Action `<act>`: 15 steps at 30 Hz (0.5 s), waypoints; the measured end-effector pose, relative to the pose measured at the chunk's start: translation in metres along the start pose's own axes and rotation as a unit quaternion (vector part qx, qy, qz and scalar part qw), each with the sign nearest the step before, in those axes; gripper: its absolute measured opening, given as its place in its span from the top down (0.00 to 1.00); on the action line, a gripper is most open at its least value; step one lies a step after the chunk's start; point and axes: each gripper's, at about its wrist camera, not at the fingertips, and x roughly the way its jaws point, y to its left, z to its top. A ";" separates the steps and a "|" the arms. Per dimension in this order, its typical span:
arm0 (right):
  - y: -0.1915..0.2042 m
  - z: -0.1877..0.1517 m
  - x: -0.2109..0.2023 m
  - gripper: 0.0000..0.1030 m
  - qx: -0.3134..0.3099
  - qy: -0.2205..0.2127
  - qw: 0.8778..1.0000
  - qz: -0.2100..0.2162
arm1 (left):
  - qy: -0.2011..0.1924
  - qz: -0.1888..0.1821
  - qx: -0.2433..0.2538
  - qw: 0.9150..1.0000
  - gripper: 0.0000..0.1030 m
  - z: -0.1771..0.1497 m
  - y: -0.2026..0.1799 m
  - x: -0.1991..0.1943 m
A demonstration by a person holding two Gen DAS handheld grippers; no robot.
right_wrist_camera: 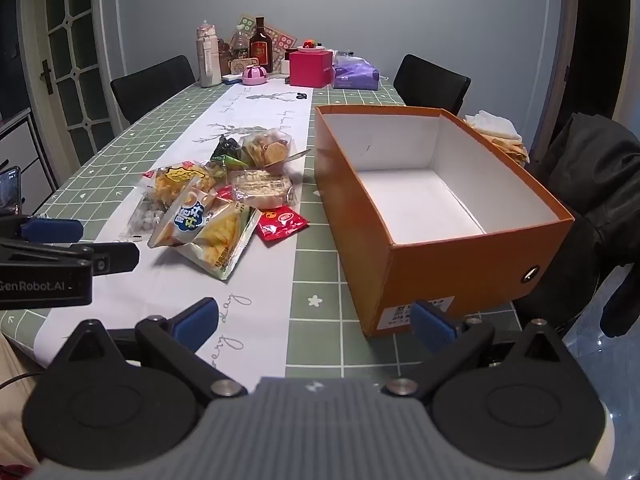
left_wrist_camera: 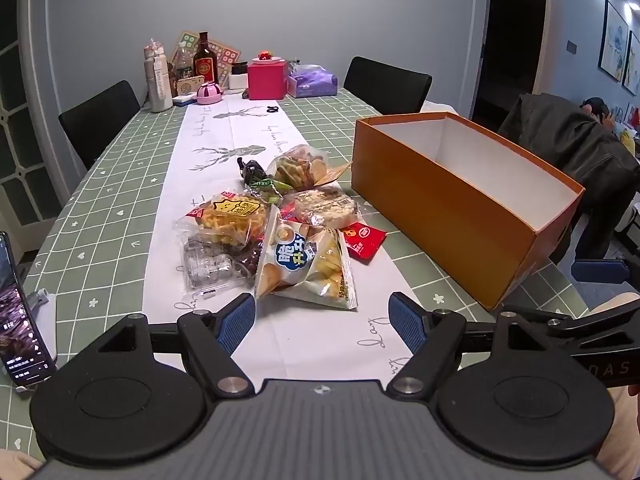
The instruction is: Organize snacks
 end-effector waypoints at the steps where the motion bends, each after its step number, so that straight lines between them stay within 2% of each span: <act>1: 0.000 0.000 0.001 0.03 0.000 0.000 1.000 0.000 | 0.000 0.000 0.000 1.000 0.13 0.000 0.000 0.000; 15: -0.002 -0.002 0.003 0.03 -0.001 0.001 1.000 0.000 | 0.001 -0.002 0.000 1.000 0.13 -0.004 0.005 -0.001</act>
